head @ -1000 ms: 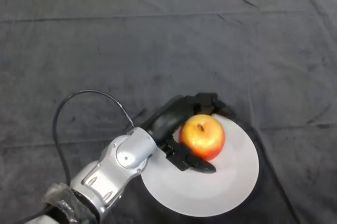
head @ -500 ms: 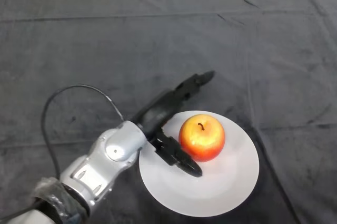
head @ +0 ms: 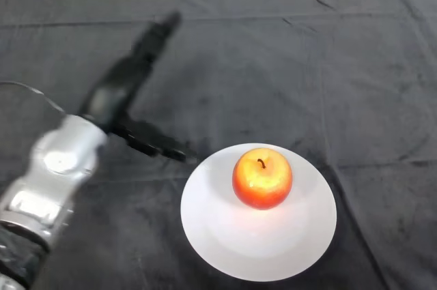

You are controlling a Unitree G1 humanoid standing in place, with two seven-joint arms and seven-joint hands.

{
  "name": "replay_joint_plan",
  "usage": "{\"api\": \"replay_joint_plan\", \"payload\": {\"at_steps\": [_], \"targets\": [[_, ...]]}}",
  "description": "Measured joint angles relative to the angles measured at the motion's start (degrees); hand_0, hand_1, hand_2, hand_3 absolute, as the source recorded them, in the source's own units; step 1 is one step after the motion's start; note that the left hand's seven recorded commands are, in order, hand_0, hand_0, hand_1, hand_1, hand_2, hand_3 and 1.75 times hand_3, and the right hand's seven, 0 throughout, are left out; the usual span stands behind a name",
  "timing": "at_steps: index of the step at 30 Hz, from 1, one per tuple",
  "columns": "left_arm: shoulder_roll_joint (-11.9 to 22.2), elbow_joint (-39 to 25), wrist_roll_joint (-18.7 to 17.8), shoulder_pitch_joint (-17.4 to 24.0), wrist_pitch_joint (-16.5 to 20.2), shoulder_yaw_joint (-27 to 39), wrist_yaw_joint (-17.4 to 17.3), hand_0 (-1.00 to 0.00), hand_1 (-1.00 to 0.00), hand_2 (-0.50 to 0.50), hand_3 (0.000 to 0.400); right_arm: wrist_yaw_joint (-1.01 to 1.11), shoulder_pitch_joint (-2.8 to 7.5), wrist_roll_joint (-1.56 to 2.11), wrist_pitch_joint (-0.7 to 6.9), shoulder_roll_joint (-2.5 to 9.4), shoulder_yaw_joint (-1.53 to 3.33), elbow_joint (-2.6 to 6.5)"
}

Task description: Move the apple to the plate

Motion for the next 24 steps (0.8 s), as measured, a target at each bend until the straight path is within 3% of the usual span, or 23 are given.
{"api": "replay_joint_plan", "payload": {"at_steps": [16,24], "targets": [[3.4,18.4,-1.8,-0.1,-7.8,13.4,9.2,0.00,0.00,0.00,0.000,0.00,0.00,-0.01,0.00,0.00,-0.01,0.01],[5.7,24.3,-2.9,-0.1,-8.3,18.5,12.5,0.00,0.00,0.00,0.000,0.00,0.00,0.00,0.00,0.00,-0.01,0.01]]}}
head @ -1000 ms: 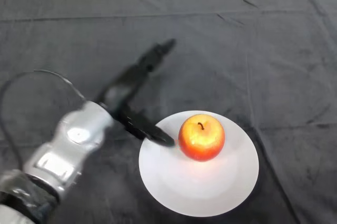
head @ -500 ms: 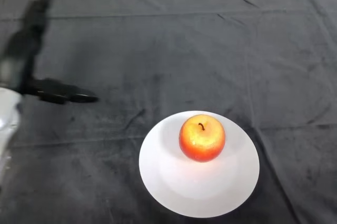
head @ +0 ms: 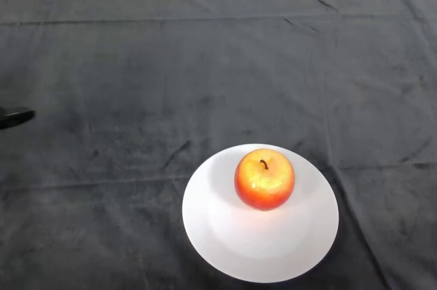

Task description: Move the apple to the plate

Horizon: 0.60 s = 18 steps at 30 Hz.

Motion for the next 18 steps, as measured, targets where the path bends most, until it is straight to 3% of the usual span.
{"api": "replay_joint_plan", "payload": {"at_steps": [18], "targets": [[3.1,4.6,-1.4,0.0,0.0,5.5,7.1,0.00,0.00,0.00,0.000,0.00,0.00,0.00,0.00,0.00,-0.01,0.00]]}}
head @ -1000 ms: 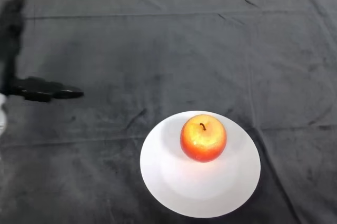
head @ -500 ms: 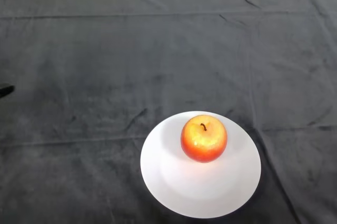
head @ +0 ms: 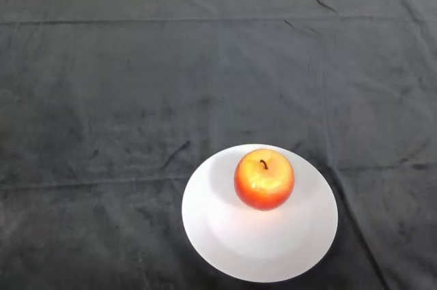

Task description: Move the apple to the plate

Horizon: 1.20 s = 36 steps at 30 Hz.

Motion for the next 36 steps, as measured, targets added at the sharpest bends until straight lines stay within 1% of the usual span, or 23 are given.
{"api": "replay_joint_plan", "payload": {"at_steps": [2,12,36], "targets": [[0.4,0.9,0.0,0.0,0.0,0.2,0.1,0.00,0.00,0.00,0.000,0.00,0.00,0.01,0.00,0.00,-0.01,0.00],[0.4,0.9,0.0,0.0,0.0,2.1,2.2,0.00,0.00,0.00,0.000,0.00,0.00,0.00,0.00,0.00,-0.01,0.00],[0.4,0.9,0.6,0.0,0.0,2.3,2.5,0.00,0.00,0.00,0.000,0.00,0.00,-0.01,0.00,0.00,-0.01,0.00]]}}
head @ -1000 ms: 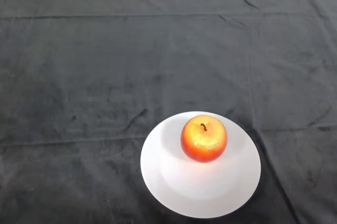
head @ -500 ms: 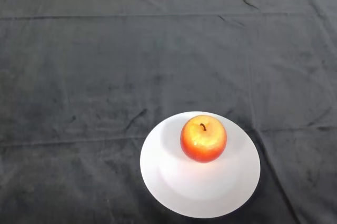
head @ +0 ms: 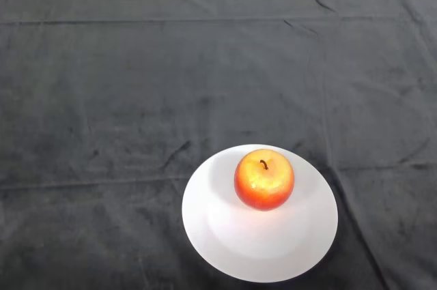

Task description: Move the apple to the plate

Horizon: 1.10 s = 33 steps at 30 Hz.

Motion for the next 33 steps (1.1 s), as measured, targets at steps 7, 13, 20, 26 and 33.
{"api": "replay_joint_plan", "payload": {"at_steps": [7,13,20,26,33], "targets": [[0.0,0.0,0.2,0.0,0.1,0.1,0.0,0.00,0.00,0.00,0.000,0.00,0.00,0.00,0.00,0.00,-0.01,0.00],[0.0,0.0,0.5,0.0,0.1,0.2,0.0,0.00,0.00,0.00,0.000,0.00,0.00,0.00,0.00,0.00,-0.02,0.00],[0.0,0.0,0.7,0.0,0.5,0.3,-0.1,0.00,0.00,0.00,0.000,0.00,0.00,0.00,0.00,0.00,-0.02,0.00],[0.0,0.0,0.8,0.0,0.6,0.4,-0.1,0.00,0.00,0.00,0.000,0.00,0.00,0.00,0.00,0.00,-0.02,0.00],[0.0,0.0,0.8,0.0,0.6,0.5,-0.2,0.00,0.00,0.00,0.000,0.00,0.00,0.00,0.00,0.00,-0.03,0.00]]}}
